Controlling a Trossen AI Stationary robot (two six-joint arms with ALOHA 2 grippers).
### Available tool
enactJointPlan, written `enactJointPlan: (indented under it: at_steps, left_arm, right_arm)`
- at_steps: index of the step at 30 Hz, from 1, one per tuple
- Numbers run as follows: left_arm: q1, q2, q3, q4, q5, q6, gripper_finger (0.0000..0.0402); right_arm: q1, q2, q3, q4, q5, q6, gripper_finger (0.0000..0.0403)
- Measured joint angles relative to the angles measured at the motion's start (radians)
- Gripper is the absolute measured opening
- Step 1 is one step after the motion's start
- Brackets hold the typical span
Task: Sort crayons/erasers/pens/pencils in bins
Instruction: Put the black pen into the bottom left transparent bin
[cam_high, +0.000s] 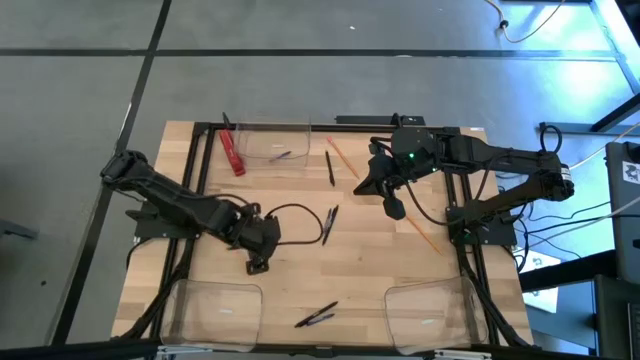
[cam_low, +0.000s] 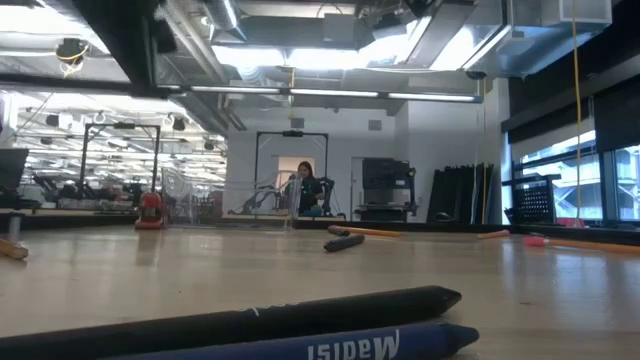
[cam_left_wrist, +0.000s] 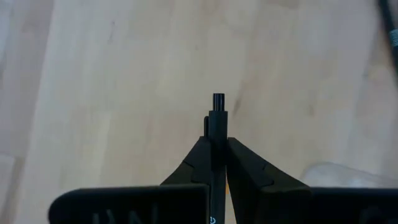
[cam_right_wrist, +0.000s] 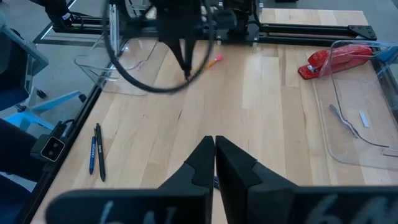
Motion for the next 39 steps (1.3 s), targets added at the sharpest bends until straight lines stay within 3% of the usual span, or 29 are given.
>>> enactJointPlan:
  at_steps: [12,25,39]
  left_arm:
    - [-0.215,-0.001,0.179,-0.06,-0.006,-0.263,0.0016]
    - [-0.43,0.015,0.184,0.034,0.003,-0.599,0.0016]
    - [-0.486,0.159,0.184,0.039,0.046,-0.651,0.0016]
  right_arm:
    - [0.0,0.0,0.0,0.0,-0.001,-0.001,0.0017]
    - [0.0,0.0,0.0,0.0,0.0,-0.002,0.0017]
    - [0.0,0.0,0.0,0.03,0.0,-0.027,0.0017]
